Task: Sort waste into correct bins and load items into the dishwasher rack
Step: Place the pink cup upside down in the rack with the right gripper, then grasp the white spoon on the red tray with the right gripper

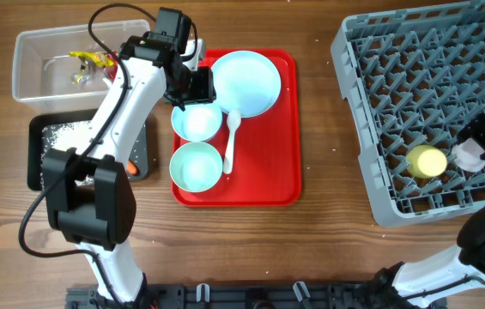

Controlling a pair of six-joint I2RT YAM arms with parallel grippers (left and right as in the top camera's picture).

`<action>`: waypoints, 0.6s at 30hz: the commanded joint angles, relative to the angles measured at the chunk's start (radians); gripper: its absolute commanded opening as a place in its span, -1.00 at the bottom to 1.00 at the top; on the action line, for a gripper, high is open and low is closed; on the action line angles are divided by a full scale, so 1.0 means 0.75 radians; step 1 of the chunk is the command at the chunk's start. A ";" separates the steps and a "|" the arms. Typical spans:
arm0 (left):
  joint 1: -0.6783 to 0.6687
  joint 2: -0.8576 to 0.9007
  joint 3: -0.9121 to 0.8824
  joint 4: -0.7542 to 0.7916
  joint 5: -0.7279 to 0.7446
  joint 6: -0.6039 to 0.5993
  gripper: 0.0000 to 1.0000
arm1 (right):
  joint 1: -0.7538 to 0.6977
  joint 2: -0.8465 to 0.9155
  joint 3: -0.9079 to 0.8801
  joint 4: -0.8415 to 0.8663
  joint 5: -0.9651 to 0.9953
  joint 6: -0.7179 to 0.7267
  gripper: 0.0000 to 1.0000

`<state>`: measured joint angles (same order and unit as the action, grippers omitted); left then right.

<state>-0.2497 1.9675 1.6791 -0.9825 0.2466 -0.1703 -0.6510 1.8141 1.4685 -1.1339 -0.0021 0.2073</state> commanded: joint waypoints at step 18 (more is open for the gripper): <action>-0.002 0.013 -0.015 -0.041 0.009 -0.078 -0.12 | 0.896 -0.334 0.331 0.021 -0.359 0.050 0.84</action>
<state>-0.2497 1.9675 1.6779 -0.9989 0.2481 -0.1810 -0.1085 1.5215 1.7275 -1.1519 -0.2626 0.1761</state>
